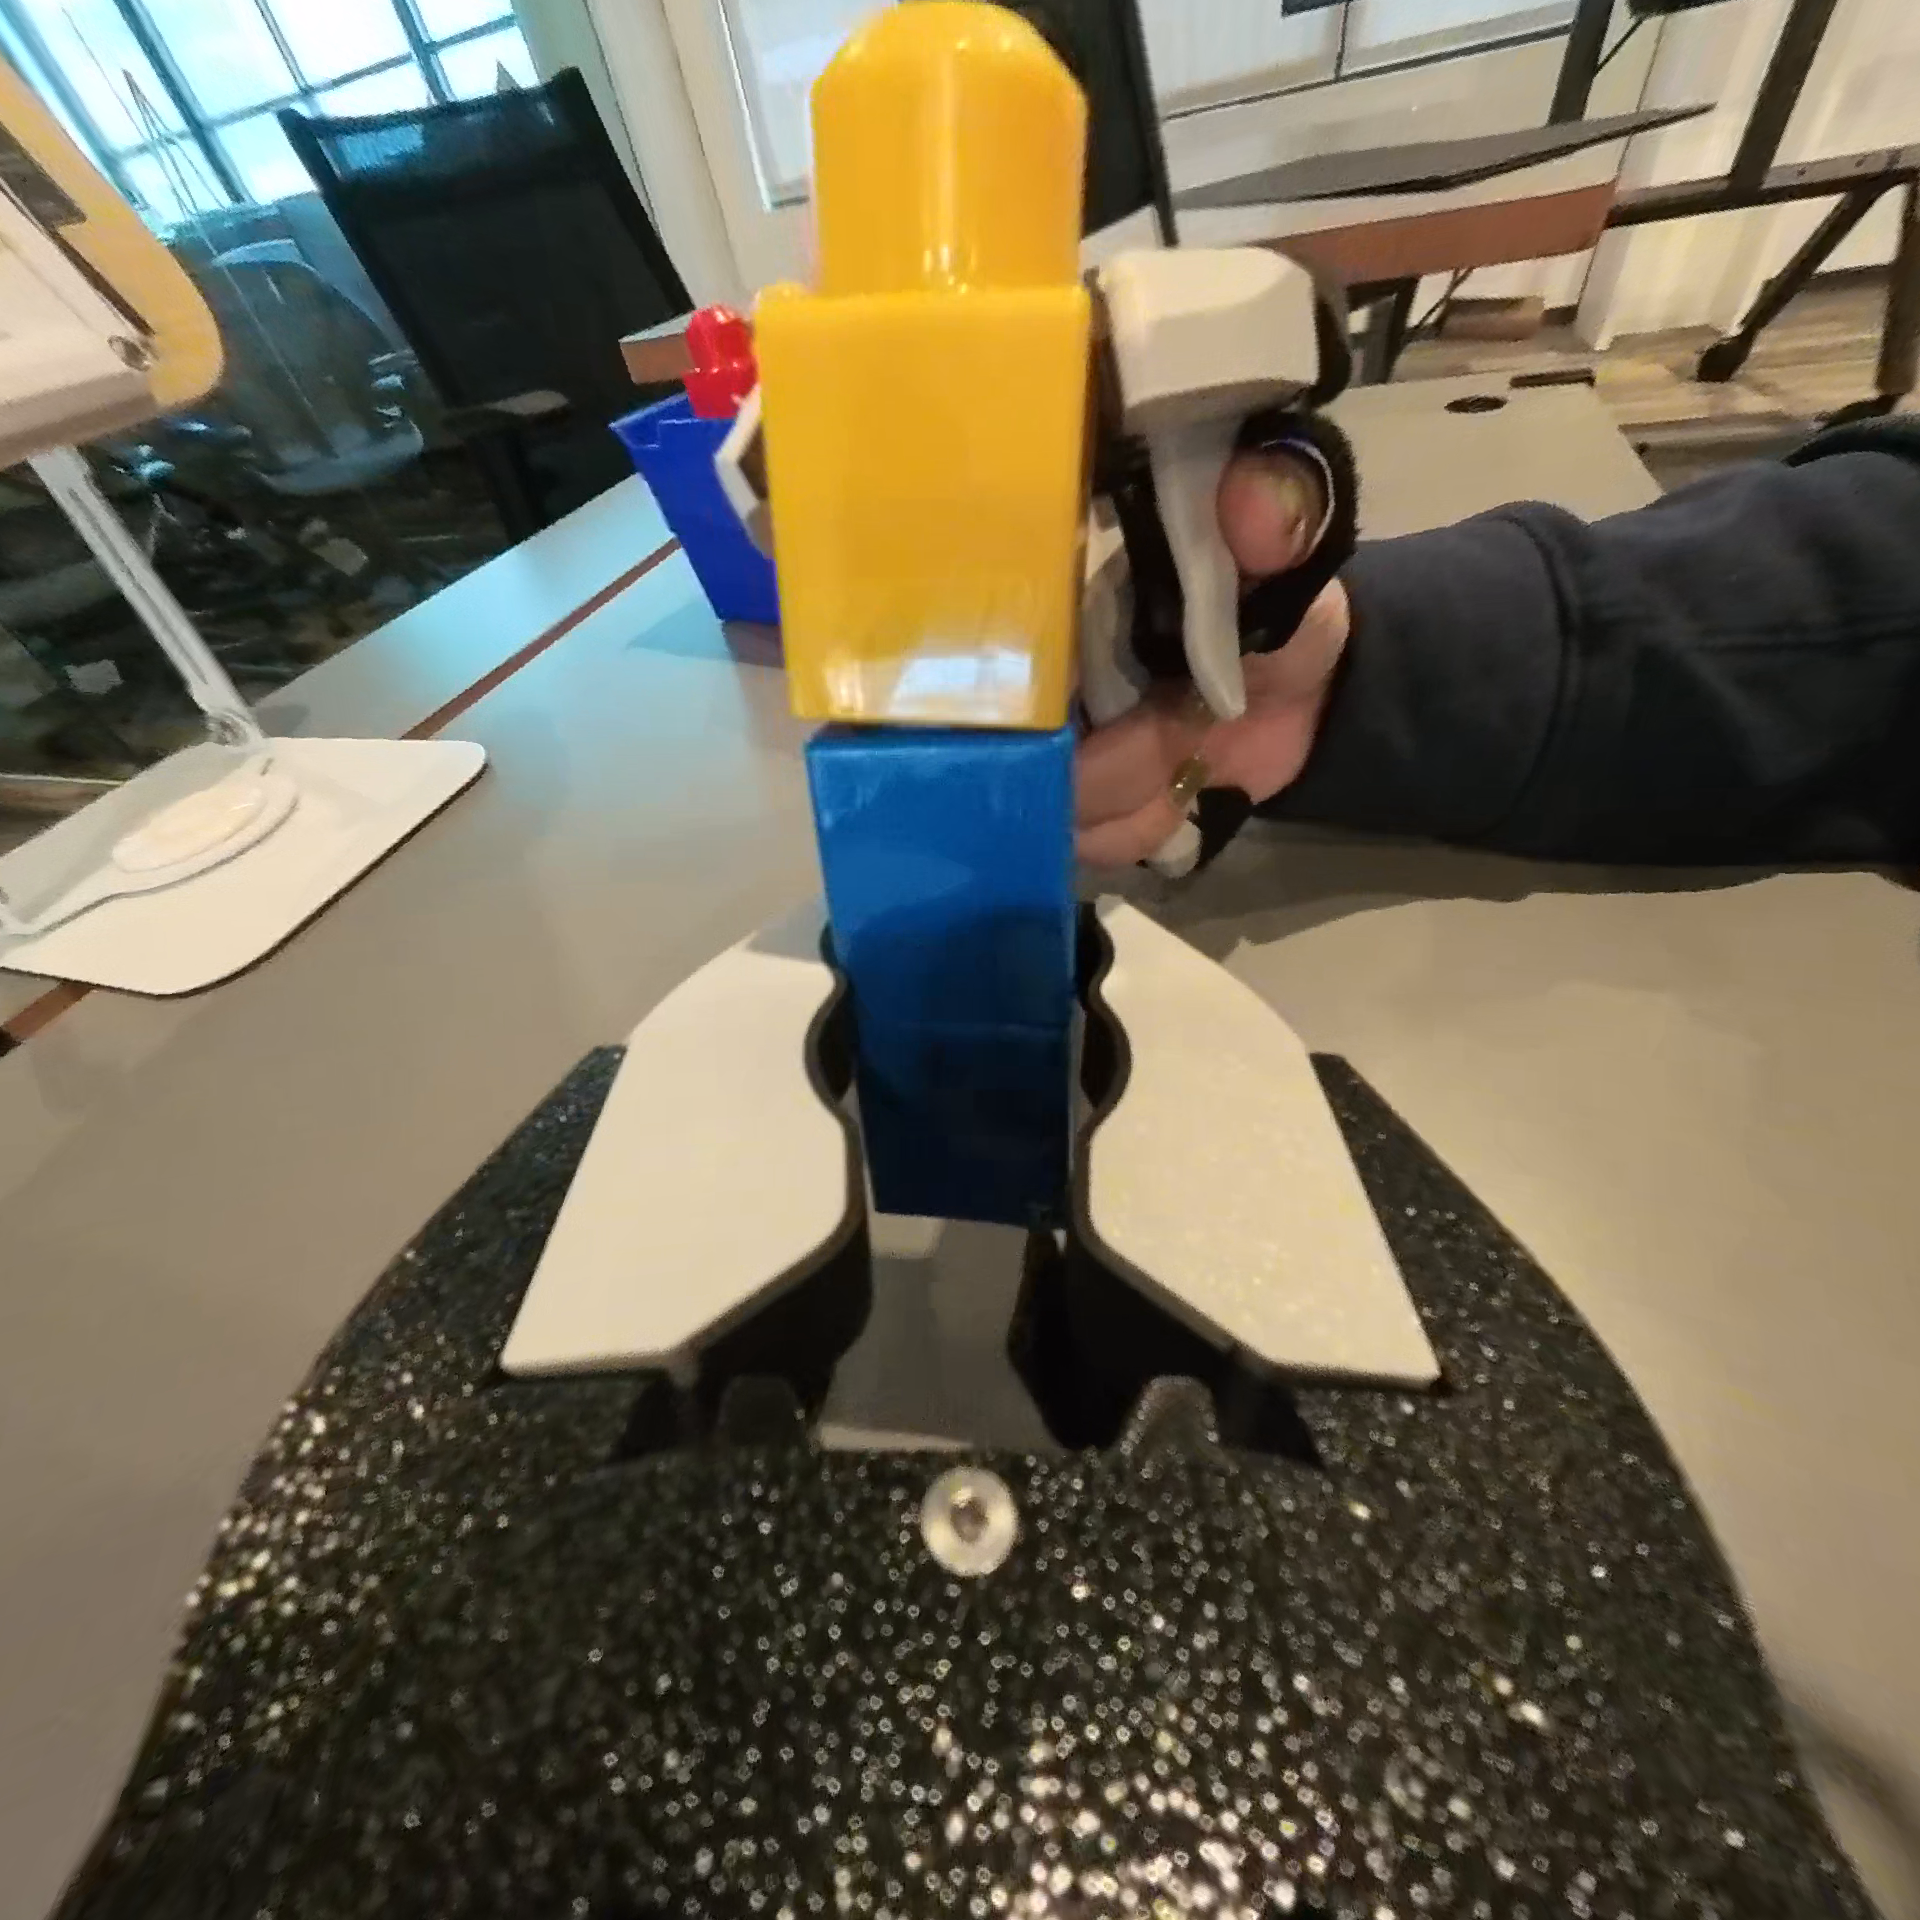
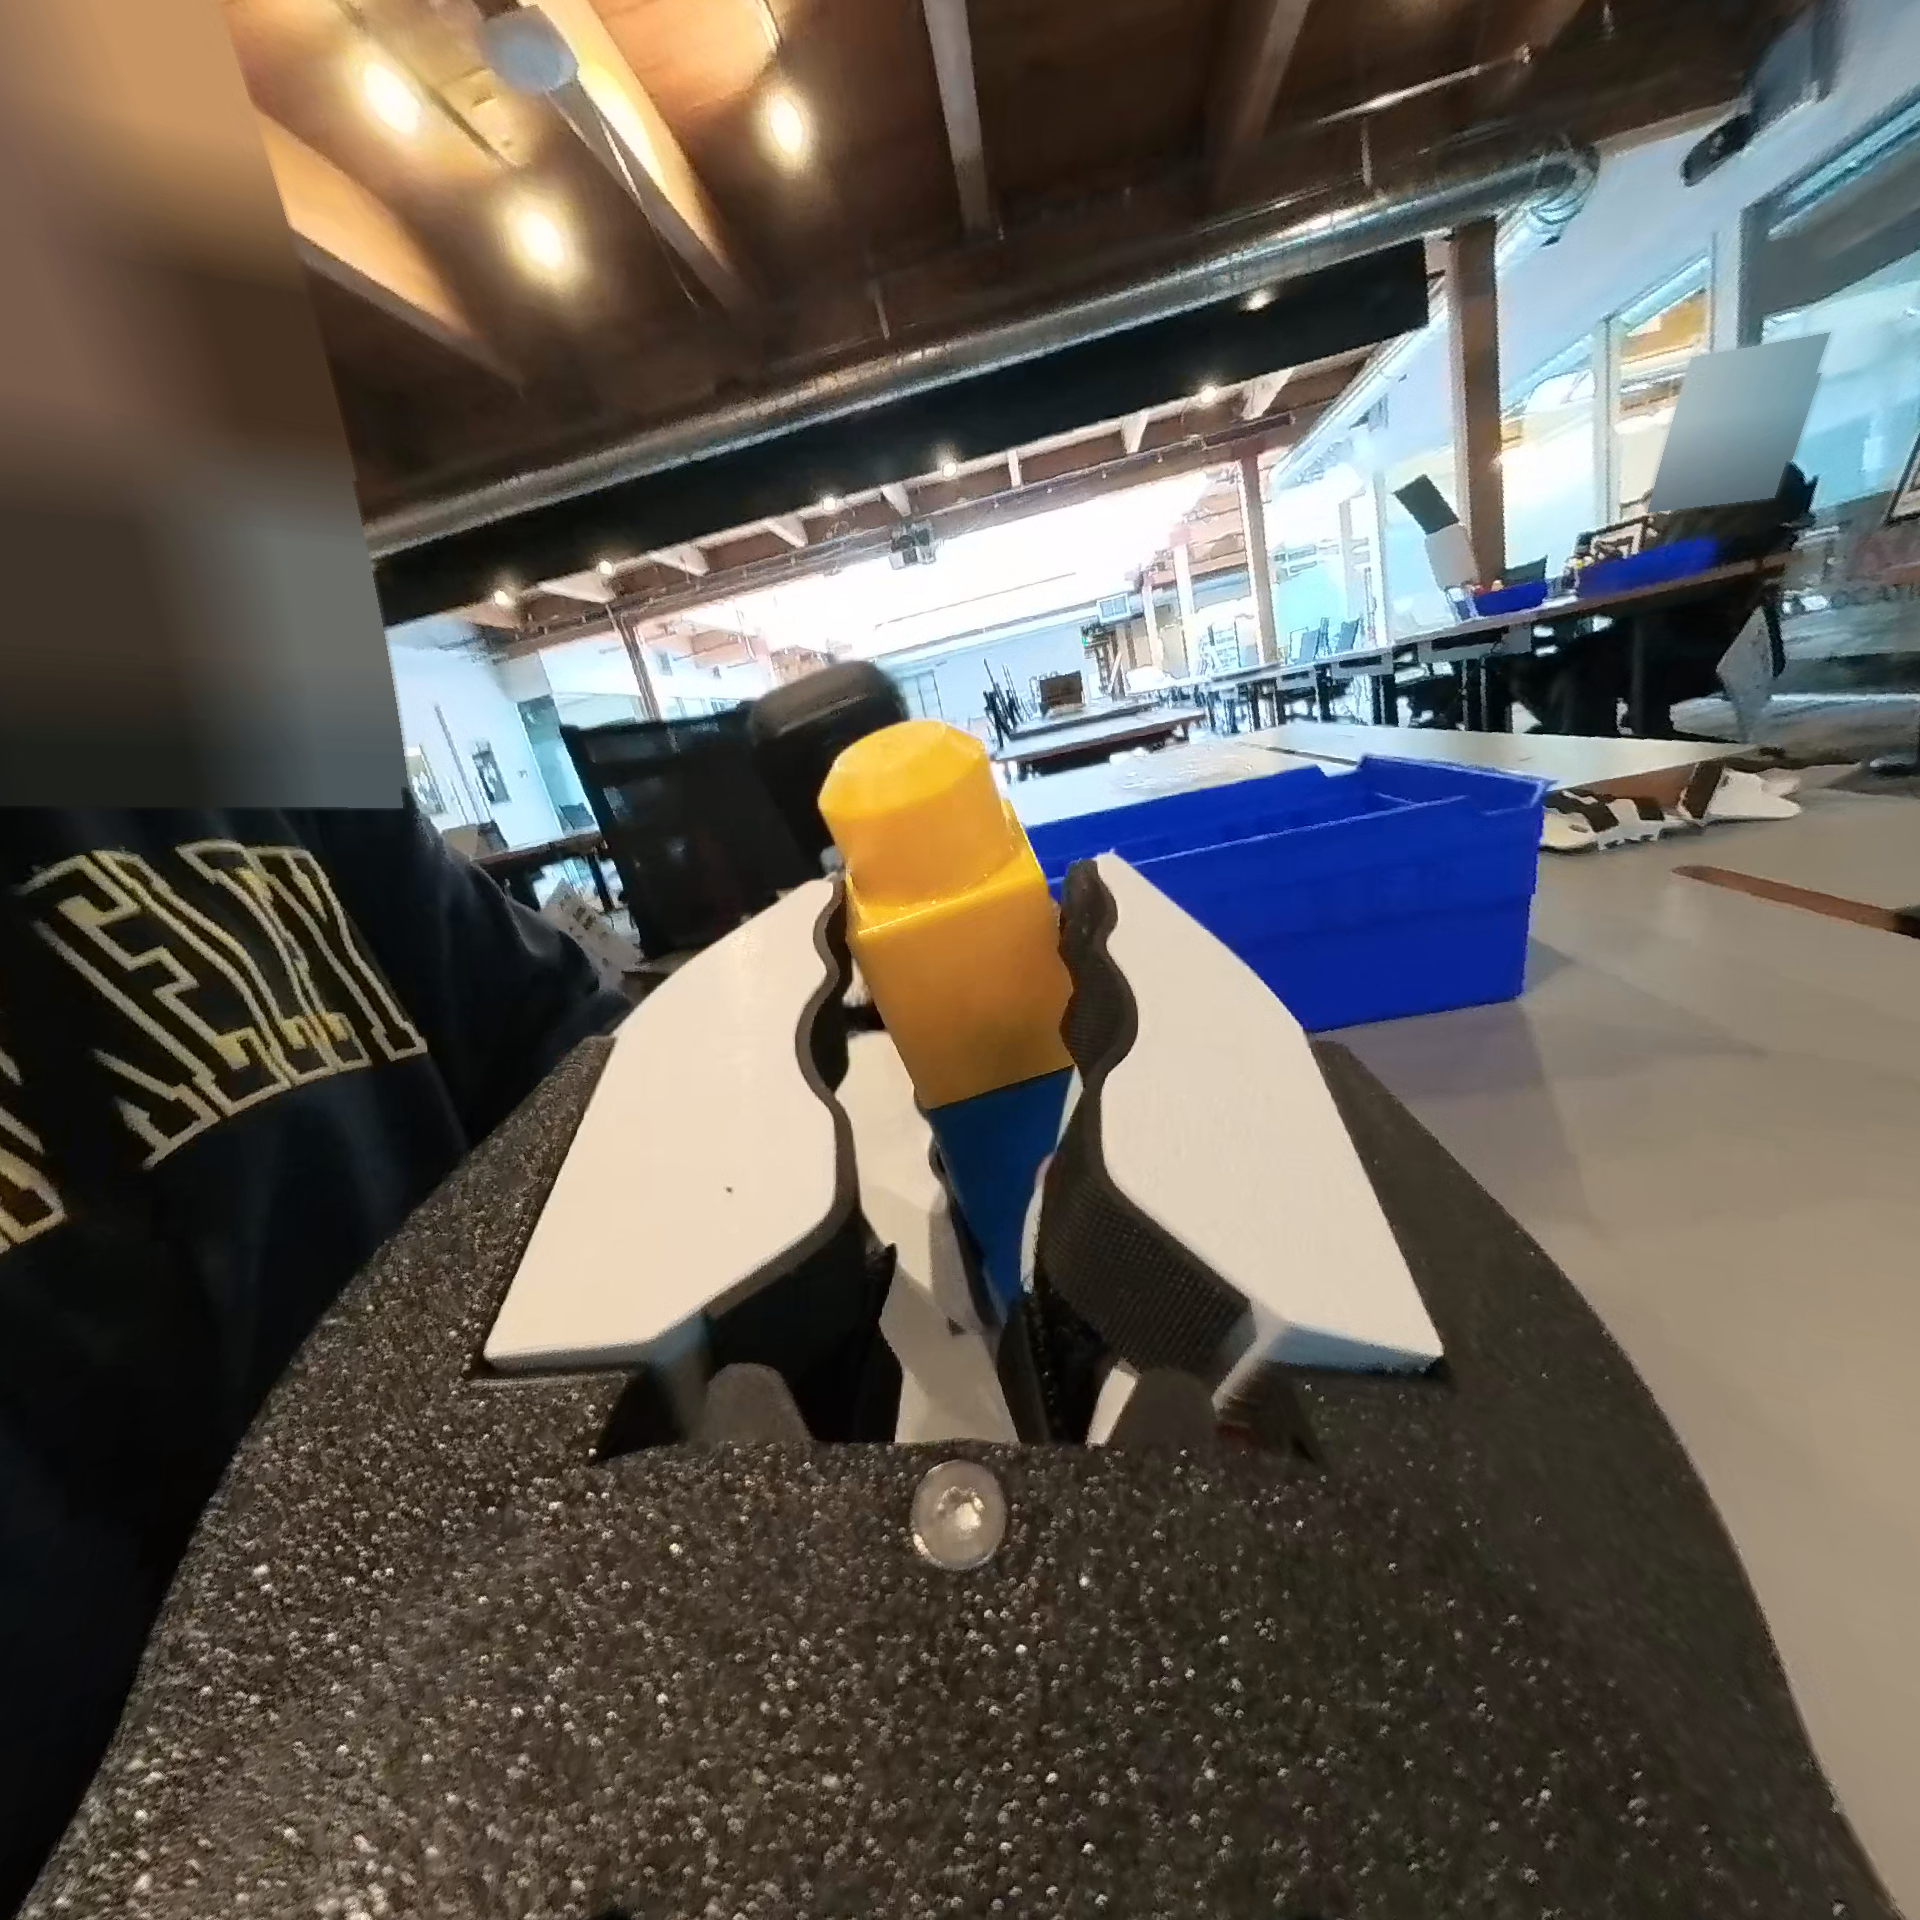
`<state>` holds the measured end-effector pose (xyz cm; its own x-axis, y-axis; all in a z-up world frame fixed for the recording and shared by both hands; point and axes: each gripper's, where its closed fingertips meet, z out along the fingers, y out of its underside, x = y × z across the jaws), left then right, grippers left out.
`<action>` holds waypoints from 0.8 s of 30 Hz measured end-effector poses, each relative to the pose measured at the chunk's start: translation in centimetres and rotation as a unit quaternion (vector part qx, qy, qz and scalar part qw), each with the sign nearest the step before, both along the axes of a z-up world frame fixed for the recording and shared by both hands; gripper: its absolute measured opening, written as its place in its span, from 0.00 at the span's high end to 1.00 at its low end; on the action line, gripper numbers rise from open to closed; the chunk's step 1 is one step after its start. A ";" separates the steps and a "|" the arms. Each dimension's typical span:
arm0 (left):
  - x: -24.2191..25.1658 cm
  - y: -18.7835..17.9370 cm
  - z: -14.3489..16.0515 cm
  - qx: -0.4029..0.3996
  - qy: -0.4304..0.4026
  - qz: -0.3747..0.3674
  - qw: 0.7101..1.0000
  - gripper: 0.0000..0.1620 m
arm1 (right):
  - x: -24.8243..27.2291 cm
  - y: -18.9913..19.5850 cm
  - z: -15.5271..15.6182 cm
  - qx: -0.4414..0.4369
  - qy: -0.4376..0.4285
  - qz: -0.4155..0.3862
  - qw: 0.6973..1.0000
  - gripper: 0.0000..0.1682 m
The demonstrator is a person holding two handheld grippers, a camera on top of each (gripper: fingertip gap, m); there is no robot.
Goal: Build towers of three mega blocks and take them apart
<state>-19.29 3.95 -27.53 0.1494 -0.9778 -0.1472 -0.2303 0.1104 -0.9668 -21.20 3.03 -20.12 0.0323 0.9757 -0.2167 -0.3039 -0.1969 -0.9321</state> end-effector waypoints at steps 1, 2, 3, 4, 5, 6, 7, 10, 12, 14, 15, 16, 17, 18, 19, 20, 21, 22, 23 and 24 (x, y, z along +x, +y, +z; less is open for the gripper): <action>0.0 -0.1 0.0 -0.008 0.002 -0.007 1.000 0.76 | 0.0 -0.1 -0.1 0.002 -0.006 0.002 1.000 0.77; 0.0 -0.3 0.0 -0.010 0.003 -0.014 1.000 0.76 | 0.1 -0.2 -0.1 0.004 -0.010 0.006 1.000 0.77; 0.0 -0.4 0.1 -0.011 0.004 -0.018 1.000 0.76 | 0.2 -0.3 -0.1 0.005 -0.013 0.010 1.000 0.77; -0.1 -0.5 0.1 -0.009 0.007 -0.019 1.000 0.76 | 0.2 -0.4 -0.2 0.008 -0.019 0.013 1.000 0.77; -0.1 -0.6 0.1 -0.007 0.009 -0.020 1.000 0.77 | 0.2 -0.5 -0.2 0.012 -0.024 0.015 1.000 0.77; -0.1 -0.6 0.0 -0.006 0.012 -0.022 1.000 0.77 | 0.2 -0.7 -0.3 0.015 -0.030 0.019 0.999 0.77; -0.1 -0.7 0.0 -0.006 0.015 -0.026 1.000 0.77 | 0.3 -0.8 -0.4 0.016 -0.037 0.023 0.999 0.77; -0.1 -1.0 -0.3 -0.005 0.026 -0.034 0.999 0.77 | 0.4 -1.1 -0.9 0.016 -0.058 0.034 0.998 0.77; -0.1 -1.1 -0.5 -0.004 0.032 -0.038 0.999 0.77 | 0.5 -1.3 -1.2 0.017 -0.072 0.041 0.996 0.77; 0.0 -1.1 -0.6 -0.005 0.032 -0.038 0.999 0.77 | 0.7 -1.3 -1.4 0.017 -0.082 0.041 0.996 0.77; 0.1 -1.1 -0.6 -0.005 0.031 -0.035 0.999 0.77 | 0.7 -1.2 -1.3 0.017 -0.082 0.039 0.996 0.77; 0.2 -1.0 -0.7 -0.002 0.029 -0.028 0.999 0.76 | 0.7 -1.2 -1.3 0.018 -0.080 0.037 0.996 0.77; 0.3 -0.8 -0.6 0.001 0.024 -0.019 1.000 0.76 | 0.7 -1.1 -1.3 0.020 -0.077 0.034 0.996 0.77; 0.3 -0.7 -0.6 0.005 0.020 -0.014 1.000 0.76 | 0.7 -1.1 -1.2 0.022 -0.074 0.030 0.997 0.77; 0.3 -0.8 -0.6 0.005 0.019 -0.016 1.000 0.76 | 0.7 -1.1 -1.2 0.024 -0.072 0.029 0.997 0.77; 0.2 -0.6 -0.5 0.004 0.021 -0.015 1.000 0.76 | 0.8 -0.9 -1.2 0.025 -0.072 0.021 0.997 0.77; 0.0 -0.2 -0.5 0.010 0.025 -0.004 1.000 0.76 | 0.9 -0.5 -1.2 0.032 -0.077 0.000 0.997 0.77; -0.2 0.3 -0.5 0.027 0.033 0.014 0.999 0.76 | 1.1 -0.2 -1.2 0.046 -0.087 -0.025 0.995 0.76; -0.6 0.9 -0.6 0.054 0.049 0.033 0.997 0.76 | 1.4 0.0 -1.2 0.063 -0.105 -0.047 0.991 0.71; -1.1 1.4 -0.9 0.083 0.075 0.050 0.992 0.76 | 1.7 0.1 -1.3 0.081 -0.134 -0.065 0.986 0.68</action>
<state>-20.35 5.39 -28.42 0.2086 -0.9196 -0.3329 -0.3873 0.2348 -0.8915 -19.53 3.15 -21.46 0.1949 0.9805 -0.0255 -0.0551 -0.0150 -0.9984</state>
